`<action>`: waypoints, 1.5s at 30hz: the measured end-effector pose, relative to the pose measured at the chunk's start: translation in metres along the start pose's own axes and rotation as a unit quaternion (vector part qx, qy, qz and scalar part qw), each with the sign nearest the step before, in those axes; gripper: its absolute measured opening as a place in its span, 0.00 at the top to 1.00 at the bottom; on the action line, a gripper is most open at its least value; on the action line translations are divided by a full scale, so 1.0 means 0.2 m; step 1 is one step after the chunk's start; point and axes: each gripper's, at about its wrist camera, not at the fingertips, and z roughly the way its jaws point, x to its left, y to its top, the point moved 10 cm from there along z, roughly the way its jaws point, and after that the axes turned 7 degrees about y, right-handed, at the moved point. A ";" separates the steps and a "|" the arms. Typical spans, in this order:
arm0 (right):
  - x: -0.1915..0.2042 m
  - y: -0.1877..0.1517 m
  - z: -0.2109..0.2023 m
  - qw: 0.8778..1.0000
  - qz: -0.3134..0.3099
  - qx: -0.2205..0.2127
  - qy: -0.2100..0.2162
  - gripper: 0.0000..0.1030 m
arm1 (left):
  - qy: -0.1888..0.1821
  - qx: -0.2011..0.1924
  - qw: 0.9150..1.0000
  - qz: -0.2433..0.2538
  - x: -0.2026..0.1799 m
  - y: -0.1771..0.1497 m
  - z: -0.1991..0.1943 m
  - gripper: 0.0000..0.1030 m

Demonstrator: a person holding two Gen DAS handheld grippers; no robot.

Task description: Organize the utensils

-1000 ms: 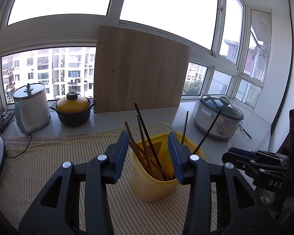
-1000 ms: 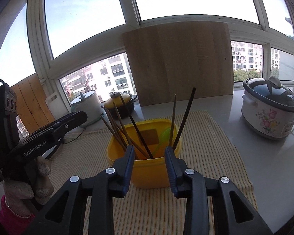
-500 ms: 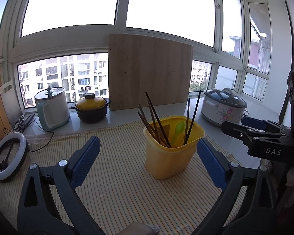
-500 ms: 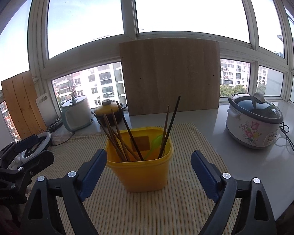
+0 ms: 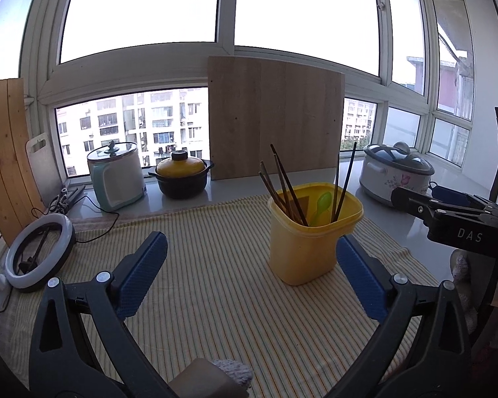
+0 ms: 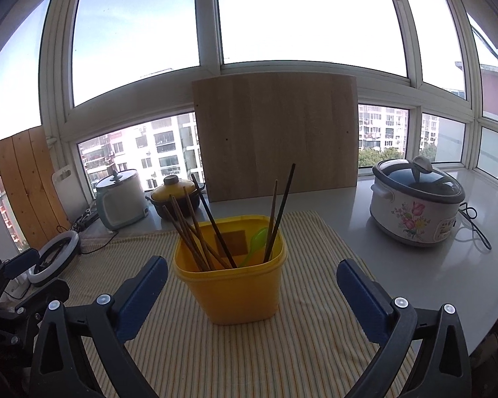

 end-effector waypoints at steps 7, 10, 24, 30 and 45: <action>0.01 -0.01 -0.02 1.000 -0.002 -0.009 -0.011 0.00 | 0.012 -0.001 1.000 -0.003 0.03 -0.02 -0.02 0.00; 0.02 -0.01 -0.02 1.000 -0.001 -0.006 -0.011 0.00 | 0.014 -0.001 1.000 -0.004 0.04 -0.03 -0.02 0.00; 0.00 -0.02 -0.01 1.000 0.000 -0.003 -0.013 0.00 | 0.016 0.007 1.000 -0.005 0.05 -0.05 -0.02 0.00; -0.01 -0.03 -0.01 1.000 0.002 -0.002 -0.015 0.00 | 0.019 0.007 1.000 -0.005 0.06 -0.04 -0.01 0.00; -0.01 -0.04 0.02 1.000 0.003 0.003 -0.014 0.00 | 0.027 0.003 1.000 -0.001 0.06 -0.05 -0.02 0.00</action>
